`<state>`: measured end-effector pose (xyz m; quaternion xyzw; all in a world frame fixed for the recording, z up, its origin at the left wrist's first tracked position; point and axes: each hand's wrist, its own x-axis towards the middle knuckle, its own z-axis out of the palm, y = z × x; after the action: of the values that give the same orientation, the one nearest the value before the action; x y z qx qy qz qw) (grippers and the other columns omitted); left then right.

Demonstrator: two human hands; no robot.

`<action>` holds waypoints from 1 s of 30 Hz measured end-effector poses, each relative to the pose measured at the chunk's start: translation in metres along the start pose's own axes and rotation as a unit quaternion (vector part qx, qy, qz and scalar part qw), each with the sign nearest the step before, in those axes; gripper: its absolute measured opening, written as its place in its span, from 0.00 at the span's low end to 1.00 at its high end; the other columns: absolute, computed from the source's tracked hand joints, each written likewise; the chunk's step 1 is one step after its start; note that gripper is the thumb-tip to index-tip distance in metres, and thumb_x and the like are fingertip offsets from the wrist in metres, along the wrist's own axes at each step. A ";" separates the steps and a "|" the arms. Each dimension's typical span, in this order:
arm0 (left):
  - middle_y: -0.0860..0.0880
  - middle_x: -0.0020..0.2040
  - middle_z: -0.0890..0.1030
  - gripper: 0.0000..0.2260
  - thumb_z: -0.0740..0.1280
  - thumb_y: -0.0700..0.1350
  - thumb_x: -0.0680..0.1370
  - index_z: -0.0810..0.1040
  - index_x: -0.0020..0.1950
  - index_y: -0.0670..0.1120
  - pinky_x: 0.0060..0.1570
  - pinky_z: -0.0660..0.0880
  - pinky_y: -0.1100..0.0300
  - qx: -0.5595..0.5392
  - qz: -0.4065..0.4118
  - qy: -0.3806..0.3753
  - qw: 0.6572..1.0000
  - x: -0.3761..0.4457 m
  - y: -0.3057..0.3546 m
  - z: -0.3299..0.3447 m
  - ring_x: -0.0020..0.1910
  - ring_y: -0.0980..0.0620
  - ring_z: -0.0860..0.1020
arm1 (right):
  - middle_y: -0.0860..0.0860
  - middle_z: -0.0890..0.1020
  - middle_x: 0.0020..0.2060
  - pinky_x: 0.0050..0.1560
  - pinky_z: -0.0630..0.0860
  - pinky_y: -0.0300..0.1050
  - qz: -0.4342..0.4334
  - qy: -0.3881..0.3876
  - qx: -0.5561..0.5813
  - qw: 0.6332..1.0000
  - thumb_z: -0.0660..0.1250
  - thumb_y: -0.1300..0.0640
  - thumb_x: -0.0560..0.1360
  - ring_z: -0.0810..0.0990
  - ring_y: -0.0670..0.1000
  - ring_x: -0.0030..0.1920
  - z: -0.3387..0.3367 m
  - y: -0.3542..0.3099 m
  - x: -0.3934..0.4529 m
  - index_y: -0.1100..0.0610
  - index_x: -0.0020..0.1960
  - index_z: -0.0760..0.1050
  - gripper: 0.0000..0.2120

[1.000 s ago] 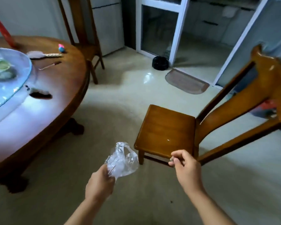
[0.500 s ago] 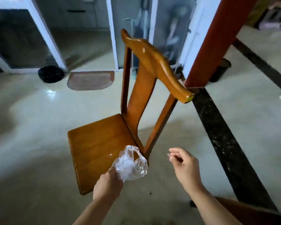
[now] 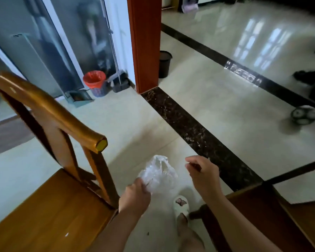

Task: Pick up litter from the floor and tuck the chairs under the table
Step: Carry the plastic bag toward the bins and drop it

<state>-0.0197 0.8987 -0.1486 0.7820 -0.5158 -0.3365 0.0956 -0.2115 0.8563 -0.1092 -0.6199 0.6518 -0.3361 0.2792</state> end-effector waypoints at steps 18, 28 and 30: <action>0.40 0.53 0.80 0.11 0.64 0.48 0.74 0.69 0.54 0.48 0.44 0.70 0.56 -0.108 -0.187 0.172 0.961 0.261 0.160 -0.071 0.52 0.40 0.78 | 0.53 0.83 0.43 0.48 0.76 0.42 -0.064 -0.058 0.063 0.994 0.64 0.71 0.71 0.81 0.51 0.45 0.030 0.007 0.346 0.61 0.49 0.80 0.10; 0.46 0.54 0.81 0.16 0.63 0.55 0.75 0.72 0.62 0.57 0.44 0.65 0.59 -0.150 -0.206 0.244 0.936 0.428 0.091 -0.180 0.54 0.43 0.77 | 0.51 0.82 0.41 0.43 0.71 0.23 -0.133 -0.179 0.083 0.971 0.65 0.72 0.70 0.80 0.44 0.41 0.187 -0.099 0.522 0.60 0.48 0.79 0.11; 0.47 0.45 0.83 0.08 0.62 0.54 0.76 0.78 0.48 0.54 0.41 0.66 0.60 -0.154 -0.221 0.254 0.929 0.459 0.077 -0.214 0.47 0.44 0.79 | 0.50 0.81 0.41 0.43 0.71 0.23 -0.141 -0.194 0.084 0.967 0.65 0.71 0.71 0.80 0.44 0.41 0.219 -0.128 0.556 0.60 0.48 0.79 0.11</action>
<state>0.1675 0.4220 -0.1451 0.9113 -0.2298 -0.2146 0.2659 -0.0035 0.2817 -0.1150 -0.7332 0.4605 -0.2986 0.4014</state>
